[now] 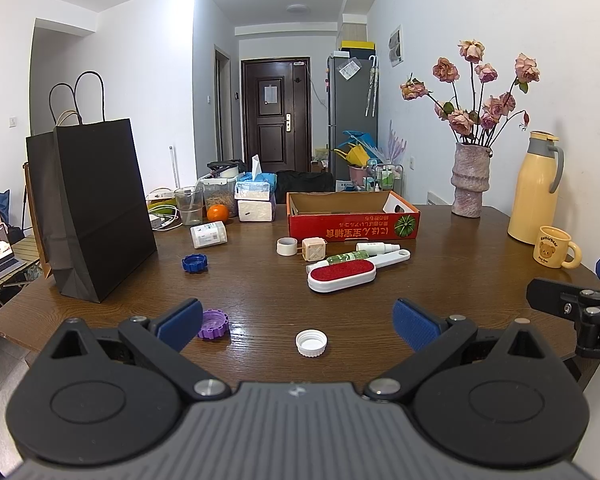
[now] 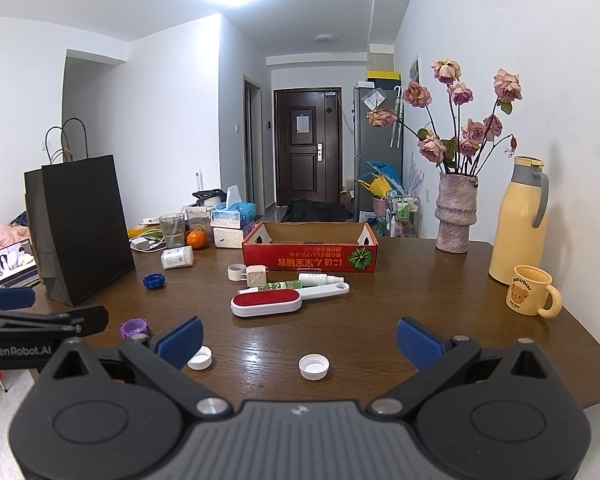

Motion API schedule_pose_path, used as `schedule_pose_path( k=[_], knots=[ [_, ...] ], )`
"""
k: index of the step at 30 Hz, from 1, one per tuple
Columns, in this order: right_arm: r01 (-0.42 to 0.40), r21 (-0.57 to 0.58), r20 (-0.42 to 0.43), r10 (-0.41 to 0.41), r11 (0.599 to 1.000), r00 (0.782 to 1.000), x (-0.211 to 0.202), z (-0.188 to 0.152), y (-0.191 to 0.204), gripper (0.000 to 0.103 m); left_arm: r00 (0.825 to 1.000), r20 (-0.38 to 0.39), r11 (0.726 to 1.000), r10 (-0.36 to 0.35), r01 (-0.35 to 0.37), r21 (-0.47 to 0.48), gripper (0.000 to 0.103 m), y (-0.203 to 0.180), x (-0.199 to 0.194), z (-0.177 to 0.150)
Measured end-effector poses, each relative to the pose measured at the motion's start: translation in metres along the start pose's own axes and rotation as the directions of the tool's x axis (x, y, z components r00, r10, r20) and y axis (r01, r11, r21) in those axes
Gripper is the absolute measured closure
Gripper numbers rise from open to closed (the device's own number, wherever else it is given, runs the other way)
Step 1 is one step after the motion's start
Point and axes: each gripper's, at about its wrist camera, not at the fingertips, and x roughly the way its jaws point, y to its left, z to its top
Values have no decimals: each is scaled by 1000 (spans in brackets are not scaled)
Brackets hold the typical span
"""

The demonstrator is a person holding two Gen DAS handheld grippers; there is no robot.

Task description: Organize rigid objects

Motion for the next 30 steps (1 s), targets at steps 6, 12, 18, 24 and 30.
schedule_pose_path(
  k=[6, 12, 18, 24, 30],
  knots=[
    [-1, -1, 1, 1, 1000, 1000, 1, 2, 0, 0, 1000, -1, 1000, 0, 0, 0, 0, 0, 0, 0],
    [0, -1, 0, 0, 1000, 1000, -2, 0, 0, 0, 1000, -1, 1000, 0, 0, -1, 0, 1, -1, 0],
    [-2, -2, 0, 2, 1000, 1000, -3, -2, 1, 0, 1000, -1, 1000, 0, 0, -1, 0, 1, -1, 0],
    [3, -7, -9, -3, 1000, 1000, 7, -4, 0, 0, 1000, -16, 1000, 10, -10, -1, 0, 2, 7, -2],
    [6, 9, -27, -6, 1000, 1000, 21, -6, -5, 0, 998, -48, 1000, 28, -29, -12, 0, 1, 26, -5]
  ],
)
